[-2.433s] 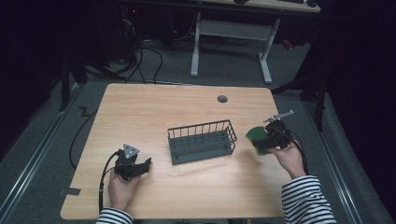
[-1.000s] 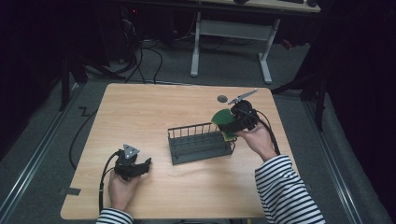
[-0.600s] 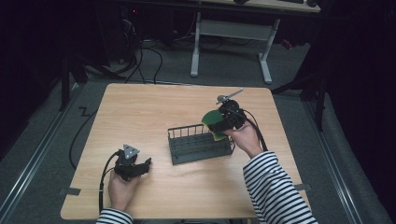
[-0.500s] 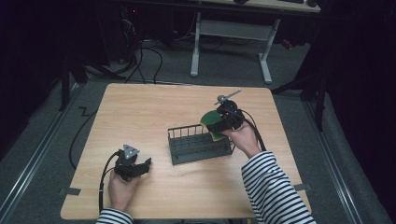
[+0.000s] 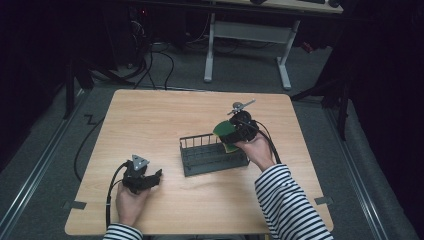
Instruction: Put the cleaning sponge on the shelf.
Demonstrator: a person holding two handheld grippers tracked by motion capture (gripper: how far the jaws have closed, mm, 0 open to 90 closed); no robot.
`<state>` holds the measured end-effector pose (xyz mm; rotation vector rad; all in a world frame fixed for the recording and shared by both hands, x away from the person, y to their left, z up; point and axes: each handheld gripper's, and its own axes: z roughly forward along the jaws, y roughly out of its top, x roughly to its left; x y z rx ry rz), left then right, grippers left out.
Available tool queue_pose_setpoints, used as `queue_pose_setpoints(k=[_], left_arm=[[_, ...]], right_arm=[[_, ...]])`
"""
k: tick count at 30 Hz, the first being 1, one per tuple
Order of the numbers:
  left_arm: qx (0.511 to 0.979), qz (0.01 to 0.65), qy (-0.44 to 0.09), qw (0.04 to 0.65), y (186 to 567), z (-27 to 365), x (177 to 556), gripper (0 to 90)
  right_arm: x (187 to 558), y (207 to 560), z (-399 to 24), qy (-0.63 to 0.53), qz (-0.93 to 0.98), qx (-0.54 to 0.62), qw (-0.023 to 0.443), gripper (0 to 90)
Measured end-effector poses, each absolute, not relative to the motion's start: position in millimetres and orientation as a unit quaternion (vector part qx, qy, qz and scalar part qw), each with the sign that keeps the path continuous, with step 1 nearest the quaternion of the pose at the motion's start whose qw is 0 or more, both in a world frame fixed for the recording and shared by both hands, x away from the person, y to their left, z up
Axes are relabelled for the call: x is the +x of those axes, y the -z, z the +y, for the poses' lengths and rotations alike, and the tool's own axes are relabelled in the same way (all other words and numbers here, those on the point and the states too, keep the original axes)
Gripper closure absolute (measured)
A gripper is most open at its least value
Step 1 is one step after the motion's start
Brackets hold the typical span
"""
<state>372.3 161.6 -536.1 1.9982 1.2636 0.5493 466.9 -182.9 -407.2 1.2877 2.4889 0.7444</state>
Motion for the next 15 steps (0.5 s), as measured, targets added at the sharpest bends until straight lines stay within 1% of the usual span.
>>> queue_pose_setpoints(k=[15], left_arm=[[0.771, 0.488, -0.212, 0.350, 536.1, 161.8, 372.5, 33.3]], right_arm=[[460.1, 412.6, -183.3, -0.242, 0.858, 0.432, 0.135, 30.4]])
